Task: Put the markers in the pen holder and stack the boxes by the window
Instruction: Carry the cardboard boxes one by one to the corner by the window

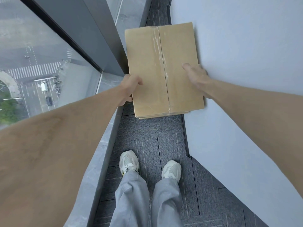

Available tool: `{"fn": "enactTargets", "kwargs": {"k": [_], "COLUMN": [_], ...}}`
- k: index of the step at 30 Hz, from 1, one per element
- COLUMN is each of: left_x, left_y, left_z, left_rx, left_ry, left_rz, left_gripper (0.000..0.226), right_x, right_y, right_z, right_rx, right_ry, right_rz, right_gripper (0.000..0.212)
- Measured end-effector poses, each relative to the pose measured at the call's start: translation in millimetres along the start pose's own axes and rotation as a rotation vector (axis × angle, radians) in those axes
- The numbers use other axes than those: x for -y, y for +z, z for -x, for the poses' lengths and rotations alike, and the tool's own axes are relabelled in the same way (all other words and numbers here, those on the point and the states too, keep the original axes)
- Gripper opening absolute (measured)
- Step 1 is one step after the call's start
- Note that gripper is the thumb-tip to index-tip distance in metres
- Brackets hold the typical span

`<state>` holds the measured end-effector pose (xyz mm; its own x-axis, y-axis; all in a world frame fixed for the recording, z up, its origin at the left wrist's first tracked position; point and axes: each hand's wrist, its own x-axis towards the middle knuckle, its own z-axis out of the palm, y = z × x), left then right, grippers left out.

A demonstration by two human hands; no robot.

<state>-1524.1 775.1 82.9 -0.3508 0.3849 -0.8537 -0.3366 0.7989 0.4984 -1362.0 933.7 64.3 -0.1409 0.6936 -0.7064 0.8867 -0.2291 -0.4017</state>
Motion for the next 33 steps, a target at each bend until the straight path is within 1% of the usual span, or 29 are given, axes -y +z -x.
{"fn": "enactTargets", "kwargs": {"k": [2,5,9,13,15,16,18,19,21,23,26,27,28,29,30,32,33], "left_x": [-1.4,-2.0,2.2,3.0,-0.8,-3.1,-8.4,-13.2,-16.7,-27.7,-49.2,-57.5,-63.8,-68.0,-71.1,-76.0,-79.3], "left_y": [1.8,5.1,4.6,3.1,3.5,3.7,2.5,0.9,-1.2,-4.4,-9.0,-10.6,-13.3,-17.0,-20.5,-25.1,-27.4], "left_z": [3.0,7.0,7.3,4.4,8.4,11.0,20.5,28.2,38.3,64.2,116.2,139.6,161.7,184.4,206.5,250.8,275.2], "left_rx": [-0.004,-0.006,0.003,0.003,-0.002,-0.011,-0.04,-0.055,-0.087,-0.097,-0.103,-0.11,-0.12,-0.128,-0.143,-0.169,-0.186], "left_ry": [0.0,0.0,0.002,0.011,0.013,0.025,0.052,0.068,0.082,0.101,0.144,0.159,0.173,0.173,0.179,0.196,0.21], "left_rz": [-0.011,-0.032,-0.029,-0.025,-0.034,-0.039,-0.066,-0.098,-0.149,-0.167,-0.166,-0.153,-0.127,-0.108,-0.082,-0.033,0.002], "left_gripper": [0.073,0.064,0.072,0.077,0.072,0.067,0.053,0.05,0.053,0.056,0.053,0.049,0.038,0.021,0.015,0.028,0.028], "right_x": [-0.1,-1.0,-4.0,-3.1,-0.2,2.4,6.1,8.8,9.4,13.5,22.5,27.1,32.2,37.2,42.1,48.4,49.5], "right_y": [0.4,-0.1,-1.1,-1.0,-4.0,-7.2,-14.6,-21.0,-28.4,-41.1,-59.1,-66.0,-71.8,-77.8,-84.0,-96.7,-103.1], "right_z": [1.1,3.0,6.2,13.6,21.0,26.4,40.9,51.5,69.4,98.1,151.0,172.0,192.9,214.2,235.5,282.9,306.7], "right_rx": [-0.004,-0.008,0.005,0.015,0.021,0.02,-0.003,-0.02,-0.036,-0.038,-0.023,-0.014,-0.004,0.003,0.001,-0.003,0.005], "right_ry": [0.0,0.004,0.009,0.009,0.012,0.005,-0.019,-0.038,-0.052,-0.059,-0.061,-0.063,-0.061,-0.053,-0.039,-0.017,-0.022], "right_rz": [-0.003,-0.003,-0.012,0.022,0.039,0.043,0.035,0.029,0.003,-0.051,-0.161,-0.199,-0.239,-0.286,-0.338,-0.427,-0.467], "right_gripper": [0.084,0.082,0.079,0.086,0.087,0.086,0.081,0.077,0.069,0.063,0.06,0.057,0.053,0.049,0.049,0.046,0.043]}}
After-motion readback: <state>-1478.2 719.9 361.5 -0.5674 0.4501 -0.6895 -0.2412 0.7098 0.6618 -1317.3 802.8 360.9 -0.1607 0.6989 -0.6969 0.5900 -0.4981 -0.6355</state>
